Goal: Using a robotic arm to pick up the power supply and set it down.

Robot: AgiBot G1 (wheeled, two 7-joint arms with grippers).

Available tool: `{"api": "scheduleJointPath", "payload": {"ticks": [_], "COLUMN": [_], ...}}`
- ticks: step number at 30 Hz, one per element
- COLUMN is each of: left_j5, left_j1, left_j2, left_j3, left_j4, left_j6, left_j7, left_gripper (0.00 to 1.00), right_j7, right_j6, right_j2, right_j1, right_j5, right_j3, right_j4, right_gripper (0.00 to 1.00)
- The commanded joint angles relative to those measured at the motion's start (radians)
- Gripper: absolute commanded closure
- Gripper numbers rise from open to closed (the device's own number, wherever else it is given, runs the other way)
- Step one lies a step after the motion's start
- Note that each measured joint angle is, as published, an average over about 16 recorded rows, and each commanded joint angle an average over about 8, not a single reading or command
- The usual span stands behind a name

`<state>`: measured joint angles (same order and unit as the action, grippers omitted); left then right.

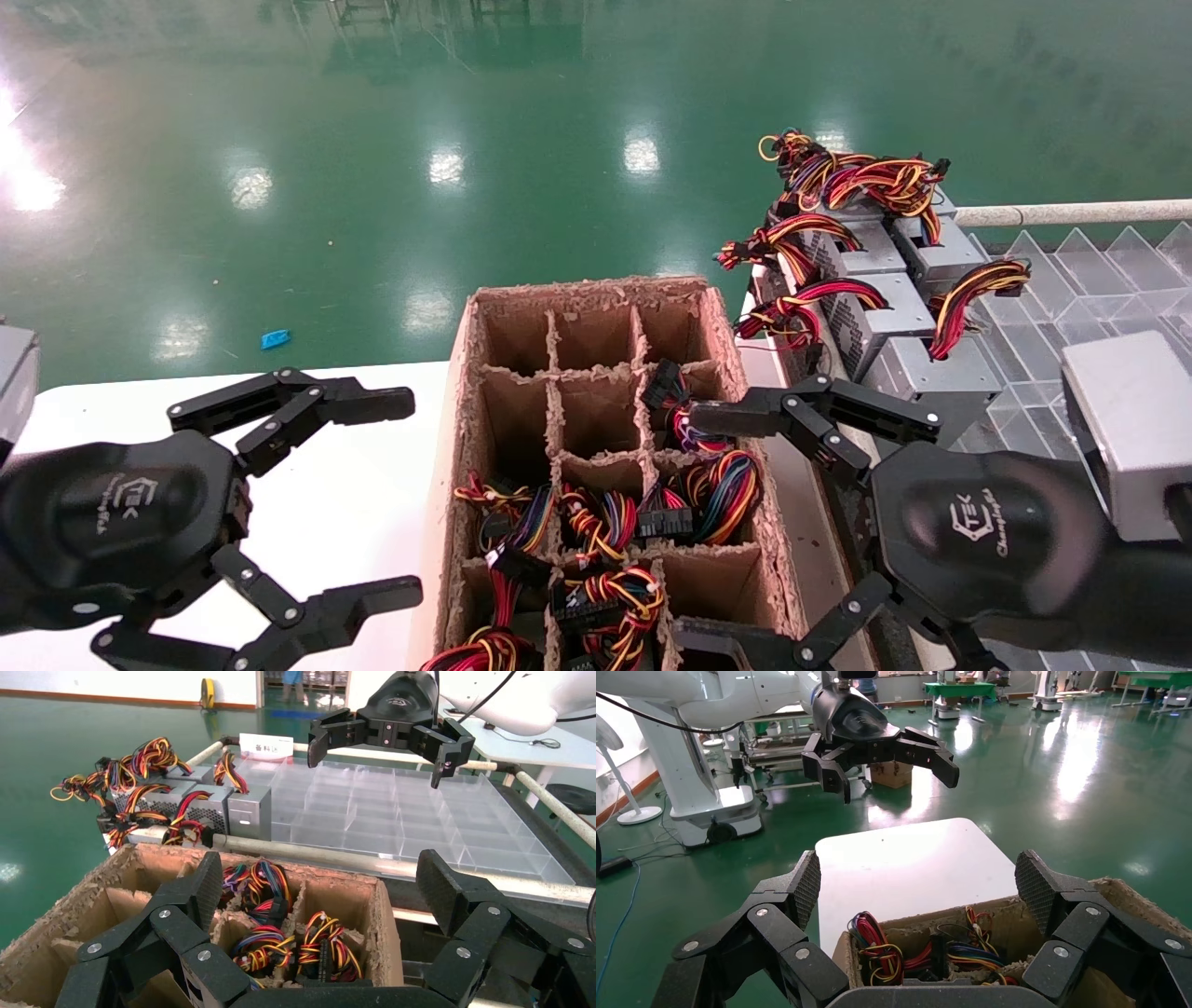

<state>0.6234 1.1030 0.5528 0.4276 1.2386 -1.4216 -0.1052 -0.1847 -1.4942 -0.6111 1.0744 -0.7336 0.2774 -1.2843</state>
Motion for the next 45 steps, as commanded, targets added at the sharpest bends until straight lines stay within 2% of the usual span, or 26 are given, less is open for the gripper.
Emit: {"api": "scheduleJointPath", "payload": {"ticks": [1, 17, 25, 29, 34, 42, 44, 45], "left_j5": [0.000, 0.000, 0.000, 0.000, 0.000, 0.000, 0.000, 0.000], "left_j1": [0.000, 0.000, 0.000, 0.000, 0.000, 0.000, 0.000, 0.000], "left_j2": [0.000, 0.000, 0.000, 0.000, 0.000, 0.000, 0.000, 0.000], "left_j3": [0.000, 0.000, 0.000, 0.000, 0.000, 0.000, 0.000, 0.000], "left_j4": [0.000, 0.000, 0.000, 0.000, 0.000, 0.000, 0.000, 0.000], "left_j6": [0.000, 0.000, 0.000, 0.000, 0.000, 0.000, 0.000, 0.000], "left_j7": [0.000, 0.000, 0.000, 0.000, 0.000, 0.000, 0.000, 0.000], "left_gripper": [0.00, 0.00, 1.00, 1.00, 1.00, 1.00, 1.00, 1.00], "right_j7": [0.000, 0.000, 0.006, 0.017, 0.015, -0.101, -0.134, -0.149], "right_j6": [0.000, 0.000, 0.013, 0.069, 0.166, 0.234, 0.240, 0.245], "right_j2": [0.000, 0.000, 0.001, -0.007, -0.024, -0.057, -0.069, -0.076], "right_j1": [0.000, 0.000, 0.006, 0.028, 0.077, 0.179, 0.201, 0.212], "right_j5": [0.000, 0.000, -0.013, -0.067, -0.217, -0.470, -0.514, -0.535], "right_j3": [0.000, 0.000, -0.001, 0.003, 0.042, 0.152, 0.173, 0.182], "right_j4": [0.000, 0.000, 0.002, 0.012, 0.006, -0.033, -0.035, -0.034], "right_gripper": [0.00, 0.00, 0.00, 0.00, 0.00, 0.00, 0.13, 0.24]}}
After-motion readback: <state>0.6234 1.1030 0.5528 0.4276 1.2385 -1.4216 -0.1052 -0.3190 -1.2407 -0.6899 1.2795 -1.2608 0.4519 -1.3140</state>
